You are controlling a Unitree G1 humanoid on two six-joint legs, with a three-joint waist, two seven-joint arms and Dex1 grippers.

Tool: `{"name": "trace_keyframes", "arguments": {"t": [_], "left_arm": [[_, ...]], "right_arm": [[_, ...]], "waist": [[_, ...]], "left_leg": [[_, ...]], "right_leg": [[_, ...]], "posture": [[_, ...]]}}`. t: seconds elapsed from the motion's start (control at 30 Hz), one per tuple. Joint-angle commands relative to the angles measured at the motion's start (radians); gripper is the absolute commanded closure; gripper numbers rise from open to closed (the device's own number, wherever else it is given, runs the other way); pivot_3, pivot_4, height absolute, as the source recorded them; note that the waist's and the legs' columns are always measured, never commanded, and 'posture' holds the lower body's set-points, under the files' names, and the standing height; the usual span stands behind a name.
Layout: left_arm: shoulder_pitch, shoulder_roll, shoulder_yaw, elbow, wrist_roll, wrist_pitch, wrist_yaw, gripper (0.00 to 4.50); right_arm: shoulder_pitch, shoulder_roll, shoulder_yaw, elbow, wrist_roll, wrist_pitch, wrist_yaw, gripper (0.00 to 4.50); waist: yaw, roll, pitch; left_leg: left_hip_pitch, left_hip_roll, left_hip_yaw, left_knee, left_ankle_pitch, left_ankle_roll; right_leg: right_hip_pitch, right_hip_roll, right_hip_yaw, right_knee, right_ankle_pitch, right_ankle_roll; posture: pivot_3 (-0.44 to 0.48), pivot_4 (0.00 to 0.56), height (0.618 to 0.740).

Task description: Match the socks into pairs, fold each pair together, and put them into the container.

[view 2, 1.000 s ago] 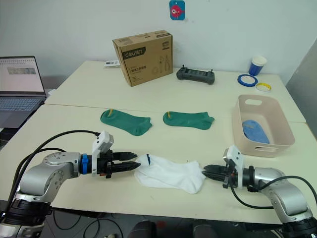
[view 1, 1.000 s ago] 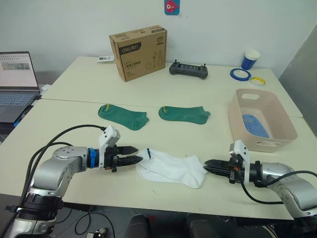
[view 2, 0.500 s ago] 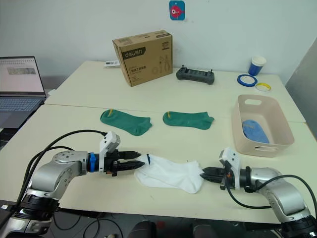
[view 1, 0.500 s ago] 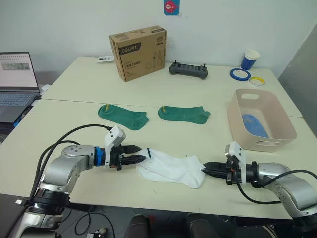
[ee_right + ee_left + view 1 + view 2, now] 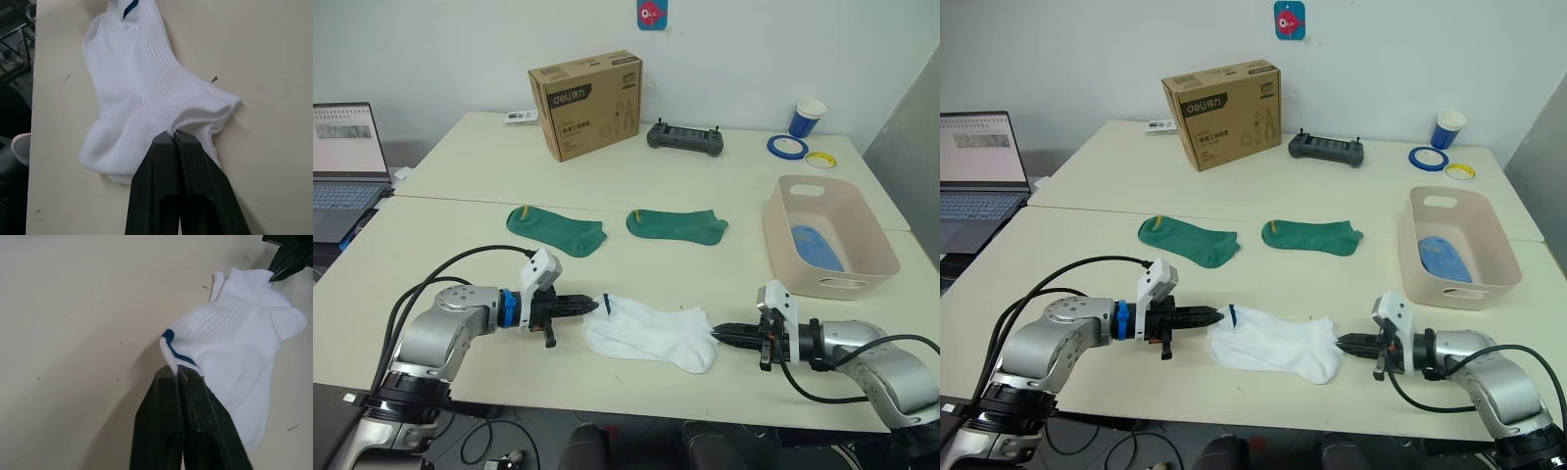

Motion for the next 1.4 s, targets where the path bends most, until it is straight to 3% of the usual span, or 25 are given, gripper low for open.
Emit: {"name": "trace_keyframes", "arguments": {"t": [0.03,0.33,0.63,0.87,1.4], "left_arm": [[0.006,0.016,0.015,-0.024,-0.007,-0.006,-0.001,4.46],[0.069,0.062,0.114,-0.178,-0.165,0.183,0.012,4.46],[0.165,0.073,0.162,-0.269,-0.271,0.349,0.096,4.46],[0.164,0.064,0.115,-0.231,-0.210,0.263,0.126,4.46],[0.115,0.082,0.057,-0.181,-0.172,0.212,0.095,4.46]], "right_arm": [[0.002,-0.009,-0.008,-0.008,0.010,-0.029,0.026,4.50],[-0.072,-0.020,-0.053,-0.002,0.080,0.041,0.045,4.50],[-0.148,-0.045,0.006,0.071,0.049,0.033,0.098,4.50],[-0.174,-0.075,0.054,0.115,0.016,0.019,0.157,4.50],[-0.169,-0.035,0.051,0.125,-0.010,-0.012,0.114,4.50]], "waist": [[0.000,0.000,0.000],[-0.004,0.000,0.000],[-0.003,0.000,0.000],[-0.001,0.000,0.000],[-0.001,0.000,0.000]], "left_leg": [[0.000,0.000,0.000,0.000,0.000,0.000],[0.000,0.000,0.000,0.000,0.000,0.000],[0.000,0.000,-0.001,0.000,0.000,0.000],[0.000,0.000,0.000,0.000,0.000,0.000],[0.000,0.000,0.000,0.000,0.000,0.000]], "right_leg": [[0.000,0.000,0.000,0.000,0.000,0.000],[0.000,0.000,0.000,0.000,0.000,0.000],[0.000,-0.001,0.000,0.000,0.000,0.000],[0.000,-0.001,0.000,0.000,0.000,-0.001],[0.000,-0.001,0.000,0.000,0.000,-0.001]], "posture": [[0.000,0.150,0.740],[0.000,0.150,0.740],[0.000,0.150,0.740],[0.000,0.150,0.740],[0.000,0.150,0.740]]}}
